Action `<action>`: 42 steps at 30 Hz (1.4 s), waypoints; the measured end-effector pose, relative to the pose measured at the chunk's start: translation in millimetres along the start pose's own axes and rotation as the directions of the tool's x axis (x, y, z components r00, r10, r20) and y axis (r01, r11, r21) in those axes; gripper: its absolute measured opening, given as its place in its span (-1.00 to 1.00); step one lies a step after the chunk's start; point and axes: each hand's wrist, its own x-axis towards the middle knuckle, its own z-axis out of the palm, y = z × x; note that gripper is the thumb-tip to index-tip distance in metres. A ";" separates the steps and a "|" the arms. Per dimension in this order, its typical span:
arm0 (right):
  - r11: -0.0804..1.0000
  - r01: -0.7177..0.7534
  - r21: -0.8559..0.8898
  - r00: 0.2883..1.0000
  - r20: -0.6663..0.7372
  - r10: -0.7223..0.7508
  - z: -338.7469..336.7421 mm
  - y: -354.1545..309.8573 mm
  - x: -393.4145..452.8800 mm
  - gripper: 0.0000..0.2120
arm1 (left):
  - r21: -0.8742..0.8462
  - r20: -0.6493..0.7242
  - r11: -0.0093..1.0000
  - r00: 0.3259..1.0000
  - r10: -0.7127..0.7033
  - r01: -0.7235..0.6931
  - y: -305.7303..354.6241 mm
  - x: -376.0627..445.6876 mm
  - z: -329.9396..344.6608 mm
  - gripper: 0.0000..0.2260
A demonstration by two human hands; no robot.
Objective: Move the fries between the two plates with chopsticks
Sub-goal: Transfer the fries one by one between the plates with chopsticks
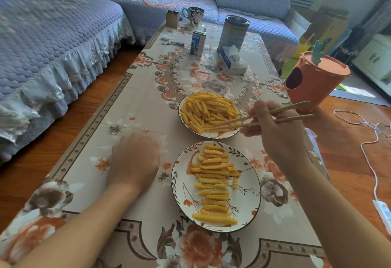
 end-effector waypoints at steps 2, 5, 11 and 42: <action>1.000 -0.001 0.017 1.000 0.015 0.000 10.5 6.4 5.8 -0.66 | 0.001 0.000 1.000 1.000 -0.002 0.002 -0.4 0.0 0.4 -0.64; 0.999 -0.006 0.038 0.999 0.043 0.005 28.6 16.7 13.3 -0.60 | -0.005 -0.007 1.000 1.000 -0.003 0.003 -0.4 0.8 1.4 -0.62; 0.998 -0.057 -0.018 0.998 -0.004 0.057 45.2 28.2 26.2 -0.69 | 0.004 -0.008 1.000 1.000 -0.002 0.002 -1.7 1.8 2.7 -0.63; 0.996 -0.076 0.036 0.987 0.143 0.070 -4.9 -15.0 -19.8 -0.69 | -0.007 0.001 1.000 1.000 -0.008 0.008 -0.8 0.3 0.8 -0.61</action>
